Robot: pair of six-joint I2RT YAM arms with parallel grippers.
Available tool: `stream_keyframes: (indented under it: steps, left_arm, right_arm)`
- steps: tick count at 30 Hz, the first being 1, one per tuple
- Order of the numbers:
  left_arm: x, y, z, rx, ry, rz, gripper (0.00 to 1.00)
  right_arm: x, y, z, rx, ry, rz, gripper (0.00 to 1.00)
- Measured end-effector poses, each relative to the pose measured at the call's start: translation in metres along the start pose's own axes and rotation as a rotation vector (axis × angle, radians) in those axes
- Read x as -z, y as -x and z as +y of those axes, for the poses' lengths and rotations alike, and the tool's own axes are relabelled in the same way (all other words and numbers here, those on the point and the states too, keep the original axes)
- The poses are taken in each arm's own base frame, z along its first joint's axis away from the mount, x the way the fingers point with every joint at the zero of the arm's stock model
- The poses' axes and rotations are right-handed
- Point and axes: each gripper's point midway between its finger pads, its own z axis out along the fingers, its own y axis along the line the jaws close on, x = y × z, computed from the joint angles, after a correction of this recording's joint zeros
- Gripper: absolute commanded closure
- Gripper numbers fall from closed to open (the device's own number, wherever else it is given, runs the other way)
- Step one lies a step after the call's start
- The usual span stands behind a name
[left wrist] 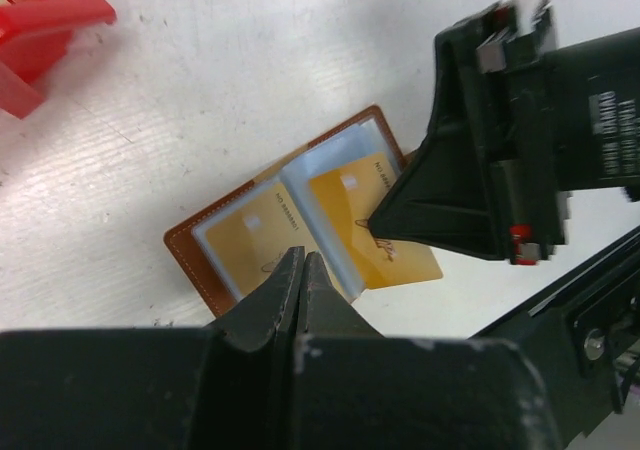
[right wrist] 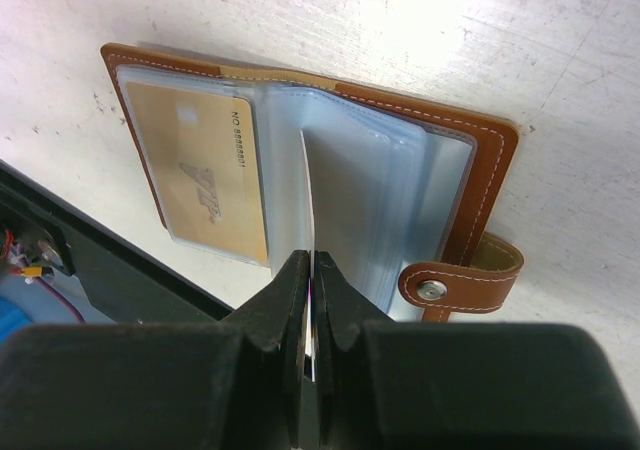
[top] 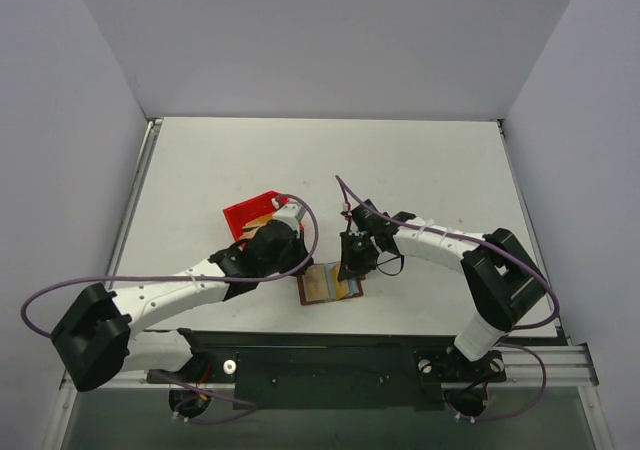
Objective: Put the credit cards into the card holder
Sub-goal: Insert the credit card into the card holder.
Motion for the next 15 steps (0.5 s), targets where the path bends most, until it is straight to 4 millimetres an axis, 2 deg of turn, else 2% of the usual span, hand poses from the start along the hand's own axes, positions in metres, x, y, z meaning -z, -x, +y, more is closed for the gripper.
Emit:
stream_keyframes:
  steps: [4,9,15]
  left_arm:
    - [-0.02,-0.025,0.008,-0.014,0.012,0.083,1.0]
    - [-0.03,-0.054,0.02,-0.02,0.028,0.159,1.0]
    - [-0.033,-0.062,0.023,-0.018,0.022,0.174,1.0]
  right_arm:
    - [0.0,0.0,0.0,0.0,0.0,0.0,1.0]
    - [0.0,0.0,0.0,0.0,0.0,0.0,1.0]
    - [0.0,0.0,0.0,0.0,0.0,-0.001,1.0]
